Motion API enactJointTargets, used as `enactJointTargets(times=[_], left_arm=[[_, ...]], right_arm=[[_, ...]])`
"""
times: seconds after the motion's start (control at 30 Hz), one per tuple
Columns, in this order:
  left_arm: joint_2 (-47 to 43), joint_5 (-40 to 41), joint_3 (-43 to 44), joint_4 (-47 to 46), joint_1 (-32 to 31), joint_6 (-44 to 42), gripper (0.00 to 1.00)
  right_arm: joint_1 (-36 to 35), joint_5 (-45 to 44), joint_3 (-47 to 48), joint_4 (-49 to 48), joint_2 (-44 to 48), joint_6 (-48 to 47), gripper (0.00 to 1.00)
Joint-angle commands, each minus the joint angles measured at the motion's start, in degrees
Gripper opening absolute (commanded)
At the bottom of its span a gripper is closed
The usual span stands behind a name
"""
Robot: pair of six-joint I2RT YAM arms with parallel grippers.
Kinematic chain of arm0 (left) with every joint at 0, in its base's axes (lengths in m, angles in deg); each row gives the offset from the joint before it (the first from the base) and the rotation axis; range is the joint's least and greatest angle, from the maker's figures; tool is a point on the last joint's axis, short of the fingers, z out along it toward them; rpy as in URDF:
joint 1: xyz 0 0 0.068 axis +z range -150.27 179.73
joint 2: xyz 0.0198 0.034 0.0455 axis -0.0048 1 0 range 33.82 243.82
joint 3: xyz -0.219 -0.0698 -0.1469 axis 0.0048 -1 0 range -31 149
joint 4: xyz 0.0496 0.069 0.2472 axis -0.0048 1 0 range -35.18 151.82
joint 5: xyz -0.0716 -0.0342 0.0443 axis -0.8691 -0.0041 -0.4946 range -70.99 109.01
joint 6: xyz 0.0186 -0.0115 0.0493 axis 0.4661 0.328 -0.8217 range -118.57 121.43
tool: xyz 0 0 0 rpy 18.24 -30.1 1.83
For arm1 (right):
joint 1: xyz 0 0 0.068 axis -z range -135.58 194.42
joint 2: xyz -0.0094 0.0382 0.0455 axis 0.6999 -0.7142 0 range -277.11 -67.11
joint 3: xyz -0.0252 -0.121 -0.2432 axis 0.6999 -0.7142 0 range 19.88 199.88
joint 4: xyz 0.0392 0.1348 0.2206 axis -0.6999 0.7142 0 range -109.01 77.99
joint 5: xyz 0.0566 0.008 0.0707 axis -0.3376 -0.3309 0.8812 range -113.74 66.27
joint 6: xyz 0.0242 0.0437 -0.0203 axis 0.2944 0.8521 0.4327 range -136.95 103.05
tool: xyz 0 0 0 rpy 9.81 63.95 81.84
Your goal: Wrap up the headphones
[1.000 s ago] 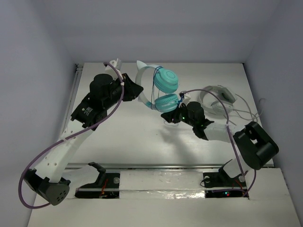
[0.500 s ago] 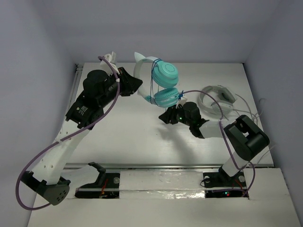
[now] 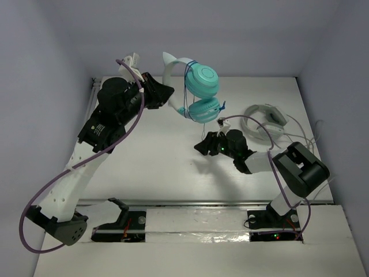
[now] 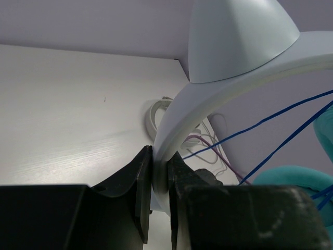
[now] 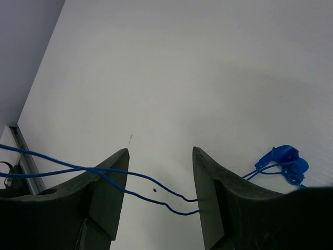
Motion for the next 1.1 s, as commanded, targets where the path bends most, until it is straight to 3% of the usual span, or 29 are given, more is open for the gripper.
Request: enactJointTargets(times=[0.0, 0.13, 0.23, 0.27, 0.37, 0.57, 0.7, 1.03, 1.07], left_arm=[[-0.72, 0.63, 5.59, -5.82, 0.18, 0.82, 0.00], [-0.28, 1.25, 7.09, -5.72, 0.18, 0.90, 0.00], [-0.19, 1.42, 5.86, -6.86, 0.18, 1.69, 0.00], [-0.28, 1.77, 5.42, -7.22, 0.70, 2.04, 0.00], [-0.19, 4.57, 3.75, -8.80, 0.70, 2.66, 0.00], [0.07, 14.23, -1.16, -11.44, 3.68, 3.36, 0.00], [0.42, 15.75, -7.57, -14.42, 7.47, 5.64, 0.00], [5.95, 31.12, -17.60, -17.77, 8.53, 4.42, 0.00], [6.39, 33.05, -18.13, -17.85, 8.53, 4.25, 0.00]], right_arm=[[-0.26, -0.34, -0.96, -5.41, 0.84, 0.23, 0.58], [-0.78, 0.79, 0.00, -5.85, -1.18, 0.75, 0.58], [-2.98, -0.60, 0.09, -6.20, -1.36, 1.11, 0.48], [-3.50, -1.22, 0.00, -5.16, -1.10, 1.20, 0.27], [-6.05, -2.37, -0.35, -2.78, 0.82, 2.94, 0.00], [-16.59, -7.72, -1.49, 7.66, 7.50, 4.09, 0.00], [-21.69, -11.06, -1.93, 14.97, 12.69, 5.59, 0.00], [-37.07, -18.61, 9.92, 40.80, 18.15, 4.98, 0.00], [-38.22, -19.76, 11.50, 47.17, 18.24, 4.45, 0.00]])
